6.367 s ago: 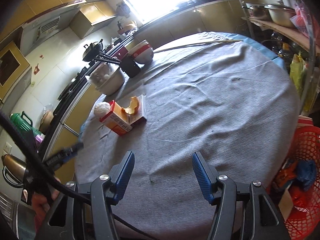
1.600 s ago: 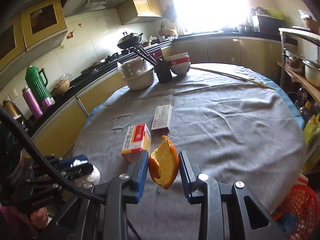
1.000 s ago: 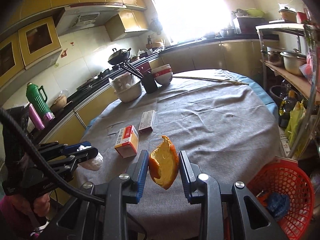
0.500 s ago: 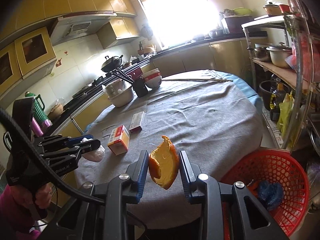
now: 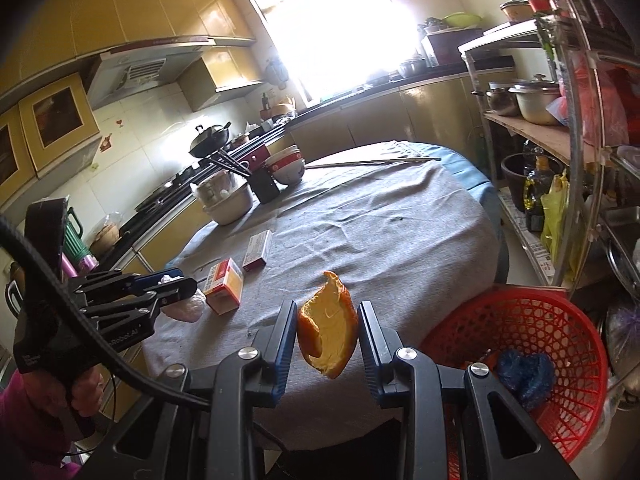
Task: Collect trash
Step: 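Carry the tissue and orange peel over to the red basket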
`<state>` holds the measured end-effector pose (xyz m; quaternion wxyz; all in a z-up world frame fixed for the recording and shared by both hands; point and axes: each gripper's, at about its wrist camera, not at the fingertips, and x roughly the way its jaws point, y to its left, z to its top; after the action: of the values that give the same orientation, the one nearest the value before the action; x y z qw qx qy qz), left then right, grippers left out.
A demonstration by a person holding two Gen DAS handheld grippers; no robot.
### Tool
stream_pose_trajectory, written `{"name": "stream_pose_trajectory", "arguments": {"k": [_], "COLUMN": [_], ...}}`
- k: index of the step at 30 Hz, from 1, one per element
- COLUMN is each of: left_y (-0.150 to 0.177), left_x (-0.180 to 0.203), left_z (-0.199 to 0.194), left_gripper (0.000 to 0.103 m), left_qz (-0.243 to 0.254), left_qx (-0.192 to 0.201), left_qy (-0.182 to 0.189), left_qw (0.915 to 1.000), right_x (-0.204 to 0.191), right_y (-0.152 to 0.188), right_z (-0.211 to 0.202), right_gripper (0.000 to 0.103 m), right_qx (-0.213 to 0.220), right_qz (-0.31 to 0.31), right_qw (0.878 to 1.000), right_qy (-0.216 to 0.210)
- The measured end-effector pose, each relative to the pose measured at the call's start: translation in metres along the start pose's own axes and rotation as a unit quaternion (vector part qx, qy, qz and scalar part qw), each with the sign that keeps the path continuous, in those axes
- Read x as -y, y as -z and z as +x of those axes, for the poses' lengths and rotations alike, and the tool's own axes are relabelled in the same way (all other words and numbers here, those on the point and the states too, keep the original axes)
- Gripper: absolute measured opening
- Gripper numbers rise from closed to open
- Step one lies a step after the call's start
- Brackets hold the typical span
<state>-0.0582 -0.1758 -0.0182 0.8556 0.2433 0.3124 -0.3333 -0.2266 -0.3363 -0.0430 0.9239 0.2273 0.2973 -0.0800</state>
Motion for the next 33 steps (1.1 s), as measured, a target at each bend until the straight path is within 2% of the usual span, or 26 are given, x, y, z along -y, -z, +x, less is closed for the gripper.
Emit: {"name": "stream_pose_trajectory", "arguments": {"k": [27,33], "left_y": [-0.021,-0.026], "left_x": [0.049,0.062], "left_z": [0.008,0.009], "left_gripper": [0.024,0.024], "left_qz": [0.043,0.050], "left_qx": [0.017,0.020], "left_qy": [0.028,0.049], "left_qw": [0.9985,0.9974], "right_x": [0.044,0.054], "right_y": [0.004,0.005], "right_z": [-0.038,-0.046], "right_gripper": [0.033,0.033], "right_qx": [0.020,0.026], "right_qz": [0.042,0.052], "right_qw": [0.997,0.996], "right_qy": [0.054,0.063]}}
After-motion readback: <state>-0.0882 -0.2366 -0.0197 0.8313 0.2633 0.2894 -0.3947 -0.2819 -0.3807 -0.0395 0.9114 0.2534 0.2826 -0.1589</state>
